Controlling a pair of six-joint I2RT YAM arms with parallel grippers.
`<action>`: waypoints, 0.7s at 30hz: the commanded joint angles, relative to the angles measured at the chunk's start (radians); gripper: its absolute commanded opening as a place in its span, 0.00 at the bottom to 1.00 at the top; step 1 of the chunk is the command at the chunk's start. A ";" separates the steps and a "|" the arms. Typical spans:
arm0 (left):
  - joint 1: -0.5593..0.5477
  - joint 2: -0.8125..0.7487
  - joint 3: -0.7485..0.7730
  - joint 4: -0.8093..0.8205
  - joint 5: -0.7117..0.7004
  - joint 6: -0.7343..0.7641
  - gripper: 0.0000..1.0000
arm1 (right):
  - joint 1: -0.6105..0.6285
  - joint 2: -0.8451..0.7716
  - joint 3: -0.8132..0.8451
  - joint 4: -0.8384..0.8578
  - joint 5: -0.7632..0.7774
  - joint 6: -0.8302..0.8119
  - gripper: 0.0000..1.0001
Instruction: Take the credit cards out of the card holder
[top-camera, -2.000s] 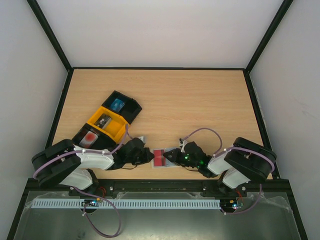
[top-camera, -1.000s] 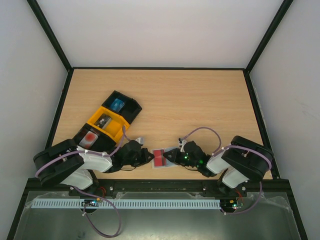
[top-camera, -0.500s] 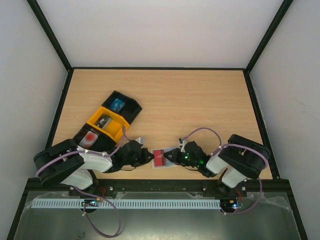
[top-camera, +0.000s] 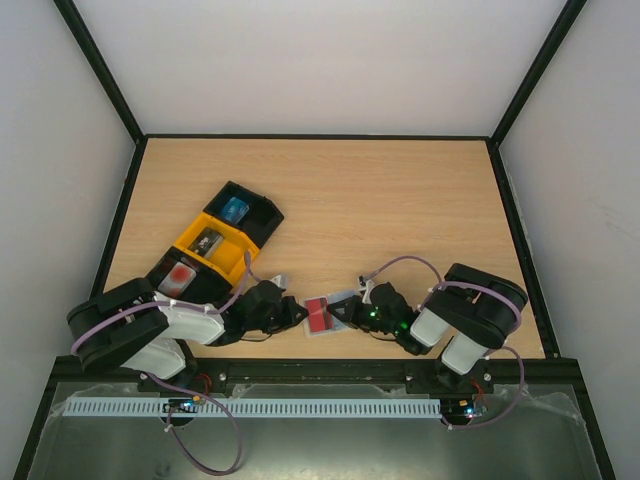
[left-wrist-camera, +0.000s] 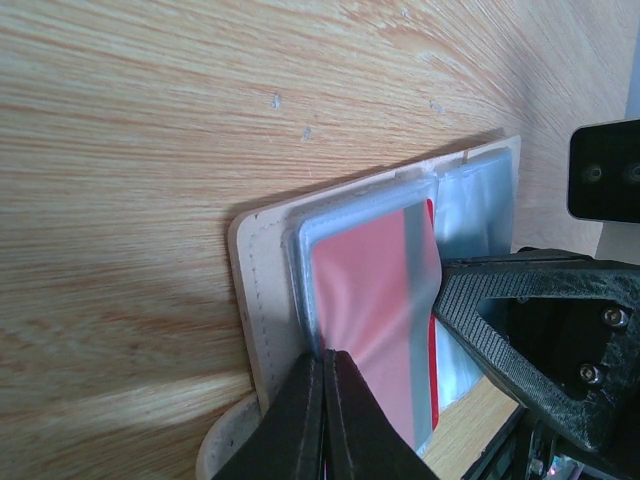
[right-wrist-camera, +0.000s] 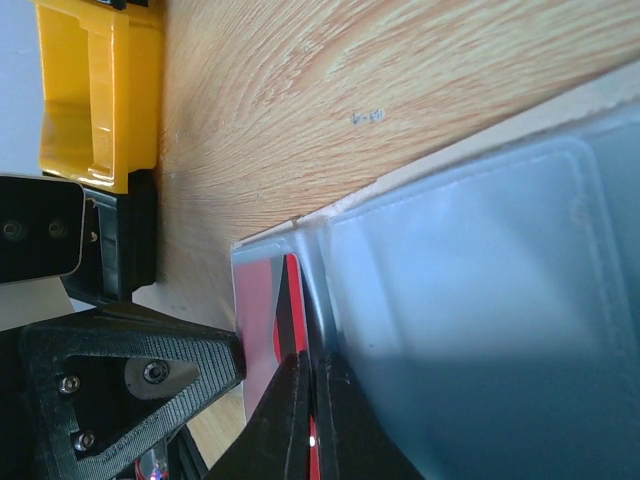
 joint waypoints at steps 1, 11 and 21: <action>-0.011 0.032 0.001 -0.080 0.032 0.020 0.04 | 0.037 0.022 0.026 0.137 -0.155 0.014 0.02; -0.002 -0.097 -0.019 -0.181 -0.034 0.016 0.18 | 0.034 0.085 -0.027 0.202 -0.117 0.041 0.02; -0.002 -0.072 -0.018 -0.184 -0.033 0.022 0.15 | 0.035 0.106 -0.075 0.308 -0.089 0.090 0.02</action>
